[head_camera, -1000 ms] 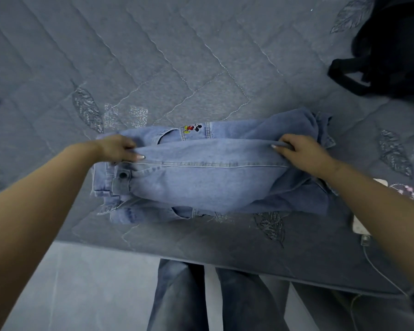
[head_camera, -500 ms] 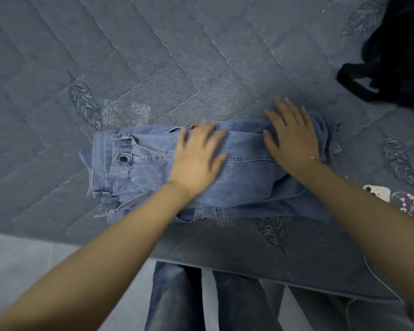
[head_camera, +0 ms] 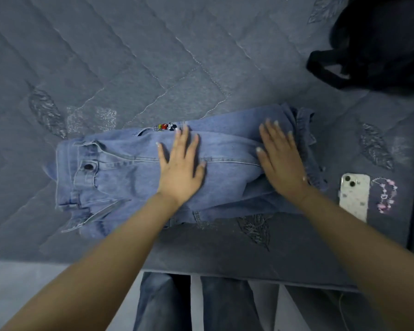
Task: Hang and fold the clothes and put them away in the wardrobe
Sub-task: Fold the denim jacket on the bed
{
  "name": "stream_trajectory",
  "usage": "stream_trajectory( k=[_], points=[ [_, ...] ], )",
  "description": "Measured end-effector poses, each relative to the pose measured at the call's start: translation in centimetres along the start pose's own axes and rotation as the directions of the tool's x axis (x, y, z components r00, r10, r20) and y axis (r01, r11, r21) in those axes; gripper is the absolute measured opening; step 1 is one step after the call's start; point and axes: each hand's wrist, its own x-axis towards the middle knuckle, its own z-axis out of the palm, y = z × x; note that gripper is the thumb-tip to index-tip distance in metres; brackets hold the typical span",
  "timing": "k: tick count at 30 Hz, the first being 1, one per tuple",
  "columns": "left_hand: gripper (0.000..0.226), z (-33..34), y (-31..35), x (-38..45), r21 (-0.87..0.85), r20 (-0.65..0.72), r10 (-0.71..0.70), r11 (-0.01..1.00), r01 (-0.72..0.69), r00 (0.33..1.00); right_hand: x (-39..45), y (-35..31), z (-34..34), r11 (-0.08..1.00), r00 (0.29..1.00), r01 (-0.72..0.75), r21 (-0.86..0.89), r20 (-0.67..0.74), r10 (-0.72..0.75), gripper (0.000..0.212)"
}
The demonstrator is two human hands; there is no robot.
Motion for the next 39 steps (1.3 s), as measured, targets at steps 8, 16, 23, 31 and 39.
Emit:
stream_trajectory(
  k=[8, 16, 23, 31, 39],
  points=[
    [0.09, 6.5, 3.9, -0.4, 0.354, 0.284, 0.147, 0.902, -0.246, 0.947, -5.0, 1.5, 3.4, 0.979, 0.976, -0.191, -0.065, 0.093, 0.196, 0.061],
    [0.109, 1.2, 7.7, 2.5, 0.131, 0.483, 0.076, 0.979, -0.159, 0.872, -10.8, -1.0, 0.0, 0.776, 0.927, -0.202, 0.597, -0.14, 0.349, 0.038],
    [0.043, -1.6, 14.1, 12.7, -0.057, 0.105, 0.01, 0.998, -0.004, 0.994, -16.0, -1.4, 2.4, -0.503, 0.434, -0.301, 0.81, 0.586, 0.684, 0.041],
    [0.09, -0.8, 16.5, 17.1, -0.274, 0.599, -0.046, 0.926, 0.259, 0.799, -11.4, -0.9, 2.0, -0.597, 0.563, -0.074, 0.799, 0.527, 0.637, 0.06],
    [0.031, -0.6, 17.5, 16.9, -0.487, 0.527, -0.018, 0.812, 0.32, 0.85, -9.6, -2.3, -1.3, -0.566, 0.457, 0.069, 0.821, 0.478, 0.75, 0.052]
  ],
)
